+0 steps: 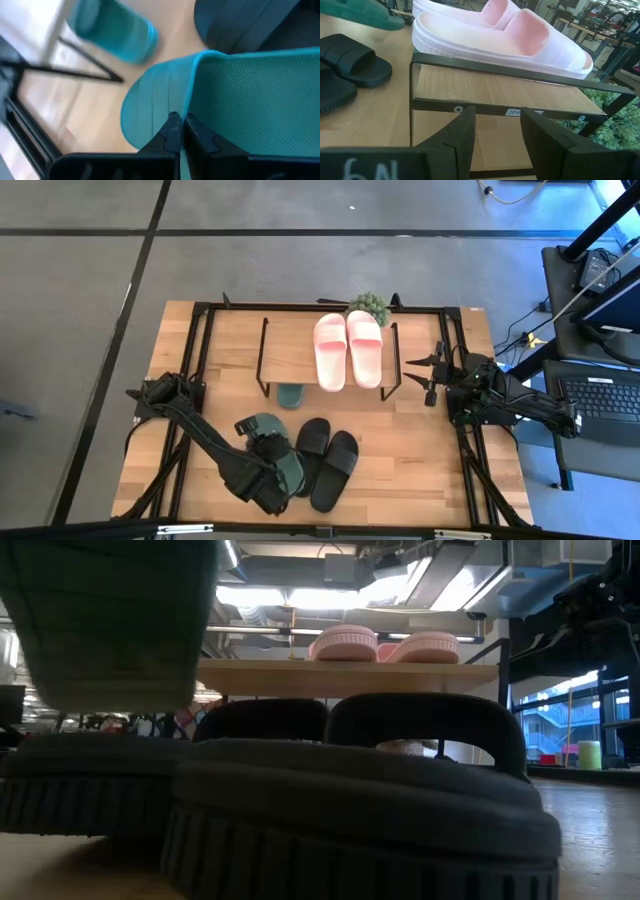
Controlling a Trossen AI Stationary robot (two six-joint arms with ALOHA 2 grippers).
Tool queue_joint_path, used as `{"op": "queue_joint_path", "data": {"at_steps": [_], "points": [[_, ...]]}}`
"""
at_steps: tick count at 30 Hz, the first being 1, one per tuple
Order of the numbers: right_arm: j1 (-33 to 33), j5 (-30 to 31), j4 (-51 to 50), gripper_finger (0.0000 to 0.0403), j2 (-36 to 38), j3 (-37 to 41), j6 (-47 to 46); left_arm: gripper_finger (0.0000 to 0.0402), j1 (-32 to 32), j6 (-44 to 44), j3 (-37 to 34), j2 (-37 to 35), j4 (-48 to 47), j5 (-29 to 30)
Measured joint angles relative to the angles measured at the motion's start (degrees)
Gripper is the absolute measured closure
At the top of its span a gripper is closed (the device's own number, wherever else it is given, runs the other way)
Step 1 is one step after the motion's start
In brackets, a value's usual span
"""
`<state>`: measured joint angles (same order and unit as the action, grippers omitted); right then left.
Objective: Pick and place slides into the shelf
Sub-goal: Put the green slide under the shelf
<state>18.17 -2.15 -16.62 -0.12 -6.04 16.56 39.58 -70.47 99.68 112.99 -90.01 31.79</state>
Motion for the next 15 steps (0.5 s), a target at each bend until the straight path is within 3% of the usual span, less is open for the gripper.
{"op": "queue_joint_path", "data": {"at_steps": [5,15], "points": [[0.00,0.00,0.00,0.0246,0.00,0.00,0.00,0.0400,-1.79,6.73,2.11,0.00,-0.01,4.47],[0.01,0.00,0.00,0.0246,0.00,0.00,0.00,0.0401,-8.60,20.72,3.40,0.00,4.45,5.96]]}}
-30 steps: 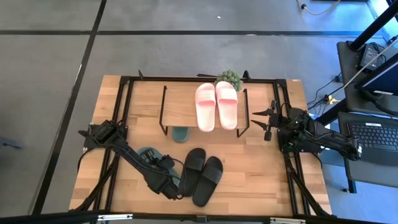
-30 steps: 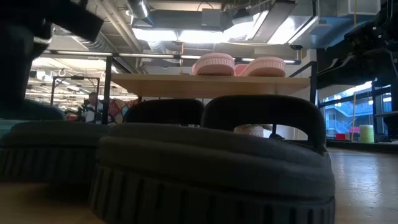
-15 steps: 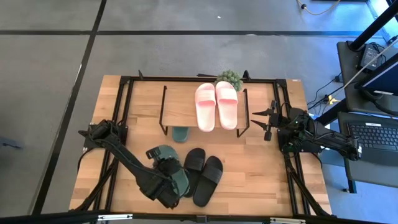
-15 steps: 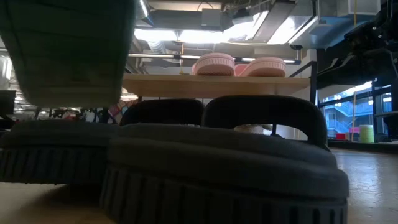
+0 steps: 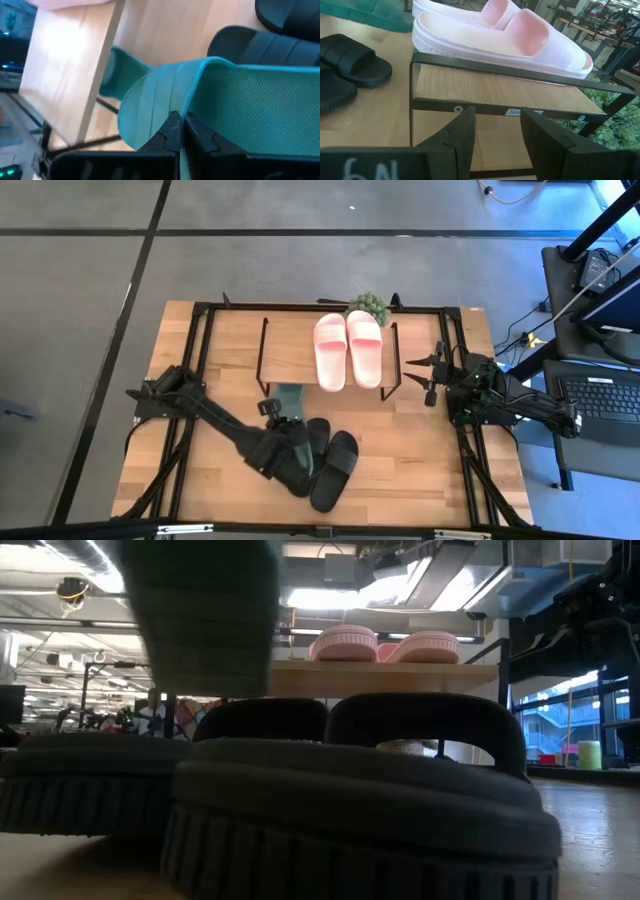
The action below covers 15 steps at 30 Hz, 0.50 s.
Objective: Pick and place slides into the shelf
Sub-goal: Put the green slide under the shelf
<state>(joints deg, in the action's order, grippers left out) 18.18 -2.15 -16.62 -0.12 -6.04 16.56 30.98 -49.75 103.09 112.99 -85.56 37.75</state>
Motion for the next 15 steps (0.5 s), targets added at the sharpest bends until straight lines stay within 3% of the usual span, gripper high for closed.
{"op": "queue_joint_path", "data": {"at_steps": [15], "points": [[-0.01,0.00,0.00,0.0246,0.00,0.00,0.00,0.0401,-9.66,25.73,0.00,0.00,18.31,-3.75]]}}
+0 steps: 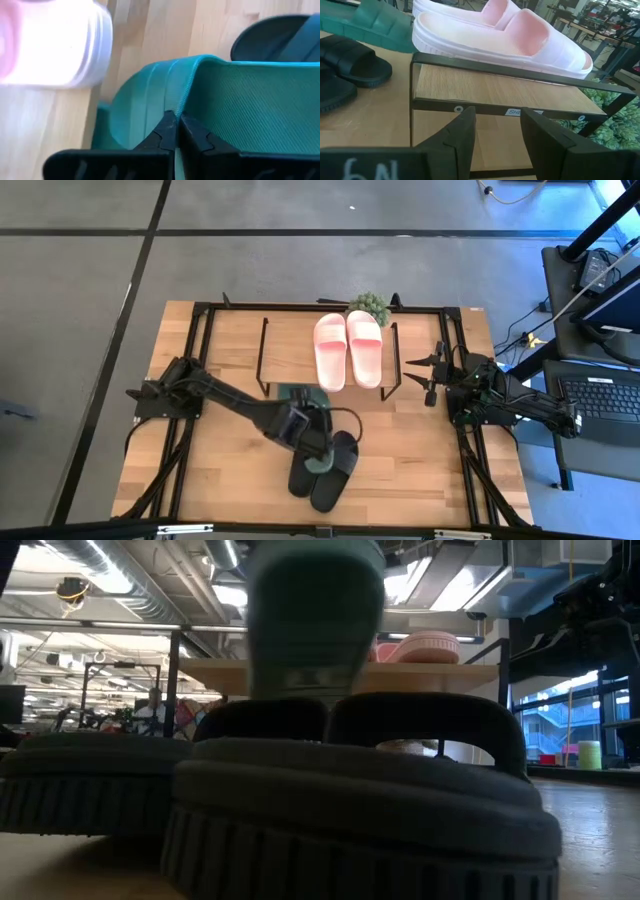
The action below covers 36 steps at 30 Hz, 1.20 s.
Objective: Pick and place slides into the shelf
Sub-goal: Put the green slide under the shelf
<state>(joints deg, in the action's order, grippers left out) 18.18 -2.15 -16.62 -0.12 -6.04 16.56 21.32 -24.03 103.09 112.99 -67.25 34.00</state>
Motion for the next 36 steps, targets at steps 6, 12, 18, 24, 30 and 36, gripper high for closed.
{"op": "queue_joint_path", "data": {"at_steps": [6,12,18,24,30,36], "points": [[0.02,0.00,0.00,0.0246,0.00,0.00,0.00,0.0401,-4.55,8.06,-0.08,0.00,3.86,-3.24],[0.01,0.00,0.02,0.0246,0.00,0.00,0.00,0.0401,-8.00,14.52,-1.95,0.04,10.68,-9.36],[0.02,0.00,0.02,0.0246,0.00,0.00,0.00,0.0401,-9.57,15.56,-5.00,0.04,12.10,-9.15],[0.01,0.02,0.00,0.0246,0.00,0.00,0.00,0.0401,-9.86,15.57,-8.20,0.09,14.71,-8.84],[0.02,0.02,0.02,0.0246,0.00,0.00,0.00,0.0372,-9.86,15.14,-8.41,0.09,15.19,-7.74],[0.02,0.02,0.00,0.0246,-0.02,0.00,0.00,0.0351,-9.53,15.19,-8.41,0.09,15.63,-7.59]]}}
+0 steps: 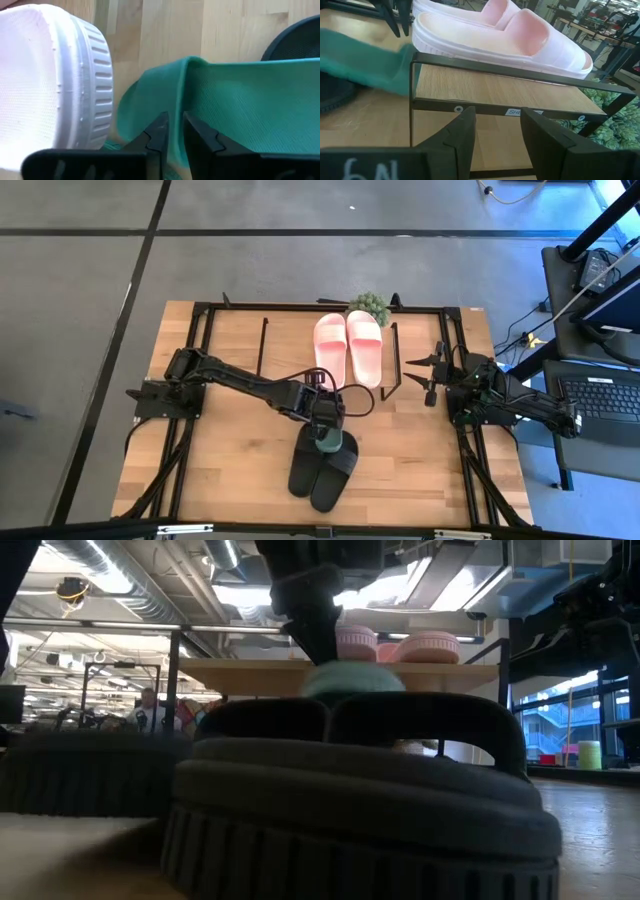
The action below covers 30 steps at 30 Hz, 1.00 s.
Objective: Pick and place slides into the shelf
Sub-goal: Put the green slide under the shelf
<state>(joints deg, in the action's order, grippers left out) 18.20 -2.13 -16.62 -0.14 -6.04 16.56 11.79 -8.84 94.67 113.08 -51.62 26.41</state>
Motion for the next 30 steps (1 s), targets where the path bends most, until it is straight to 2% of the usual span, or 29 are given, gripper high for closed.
{"op": "queue_joint_path", "data": {"at_steps": [11,16,20,25,30], "points": [[0.00,0.00,0.01,0.0246,0.01,0.00,0.00,0.0319,0.62,-1.15,0.04,-0.27,-0.35,-0.57],[0.00,0.00,0.02,0.0246,0.00,0.00,0.00,0.0314,3.28,-1.55,3.67,-1.14,-2.04,-2.22],[0.00,0.02,0.02,0.0246,0.00,0.00,0.00,0.0313,5.64,-1.62,6.01,-1.29,0.05,-12.19],[-0.01,0.00,0.01,0.0246,0.00,0.00,0.00,0.0313,7.31,-2.48,5.35,-0.90,6.35,-25.74],[0.00,0.00,0.02,0.0246,0.00,0.00,0.00,0.0313,7.67,-4.58,1.50,-0.57,10.94,-31.43]]}}
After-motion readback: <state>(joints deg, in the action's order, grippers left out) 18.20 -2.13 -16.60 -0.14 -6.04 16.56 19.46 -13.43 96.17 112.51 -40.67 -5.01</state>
